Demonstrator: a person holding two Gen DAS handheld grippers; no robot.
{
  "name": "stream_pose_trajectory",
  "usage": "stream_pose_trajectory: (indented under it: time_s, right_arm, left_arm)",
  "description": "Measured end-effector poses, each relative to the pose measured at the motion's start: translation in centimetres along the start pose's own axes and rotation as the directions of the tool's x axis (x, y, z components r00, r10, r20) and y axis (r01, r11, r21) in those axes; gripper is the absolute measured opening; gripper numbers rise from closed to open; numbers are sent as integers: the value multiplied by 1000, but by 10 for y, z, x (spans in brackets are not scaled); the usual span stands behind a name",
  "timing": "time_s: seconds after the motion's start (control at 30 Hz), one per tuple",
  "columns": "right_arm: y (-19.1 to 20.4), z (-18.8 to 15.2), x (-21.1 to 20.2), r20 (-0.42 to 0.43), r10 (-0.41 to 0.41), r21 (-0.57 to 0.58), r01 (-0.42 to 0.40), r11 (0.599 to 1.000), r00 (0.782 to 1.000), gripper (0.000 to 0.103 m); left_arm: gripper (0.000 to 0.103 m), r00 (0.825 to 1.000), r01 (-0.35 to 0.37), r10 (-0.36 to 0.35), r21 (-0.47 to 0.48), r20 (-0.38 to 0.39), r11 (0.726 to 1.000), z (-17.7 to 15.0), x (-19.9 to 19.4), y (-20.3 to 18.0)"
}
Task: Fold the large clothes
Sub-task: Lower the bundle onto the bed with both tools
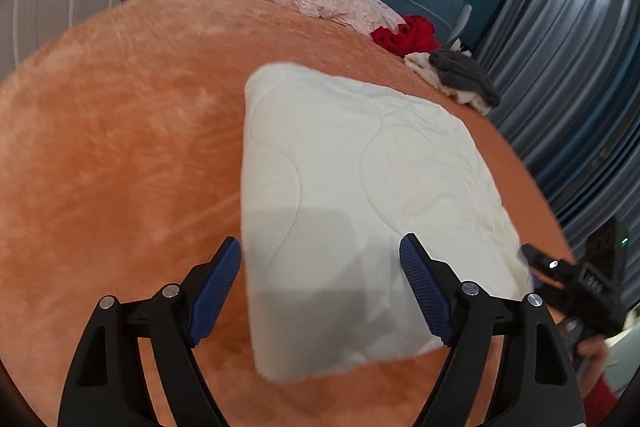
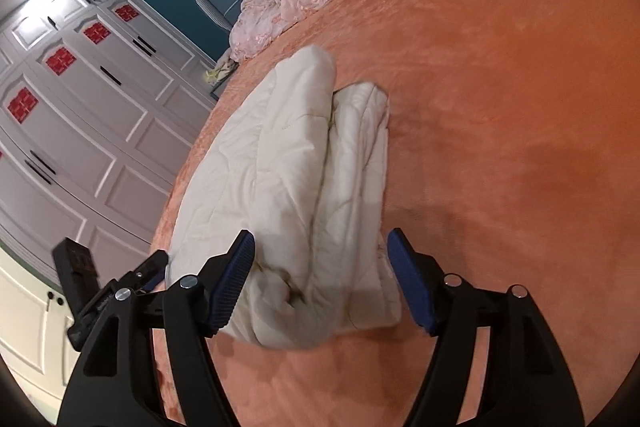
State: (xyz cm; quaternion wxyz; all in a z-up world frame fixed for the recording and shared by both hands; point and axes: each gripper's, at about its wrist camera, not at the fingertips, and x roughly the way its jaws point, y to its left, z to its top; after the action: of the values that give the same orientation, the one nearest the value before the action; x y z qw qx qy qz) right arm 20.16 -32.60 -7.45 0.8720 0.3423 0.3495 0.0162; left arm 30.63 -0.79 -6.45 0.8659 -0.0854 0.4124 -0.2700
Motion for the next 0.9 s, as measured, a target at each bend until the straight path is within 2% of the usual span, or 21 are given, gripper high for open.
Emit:
stream_pose_trajectory:
  time_s: [0.13,0.27,0.43,0.57,0.67,0.9]
  right_arm:
    - [16,7,-18,28,-11,-46,12,999,1000,67]
    - [42,23,-32,63,-18,-112,24,993,998,67]
    - [66,38,-40,99,-11,-179,28,983,995,67]
    - [84,53,-35,122,-42,-232,69,970,992,67]
    - [97,62,-25,135,-80,-279,116,953,988,58]
    - [119,73,14,154,-147,-360,194,912,977,48]
  left_arm:
    - [79,996,-90,87,100,32,991,12,-24,-25]
    - [79,982,-189,180,176,61,966,29,-36,-50]
    - [79,969,-243,227,236,93,941,46,-42,-74]
    - [78,964,-266,253,229,83,937,61,-33,-84]
    - [78,960,-280,269,211,76,937,70,-21,-86]
    - [76,944,-330,328,175,42,927,91,24,-83]
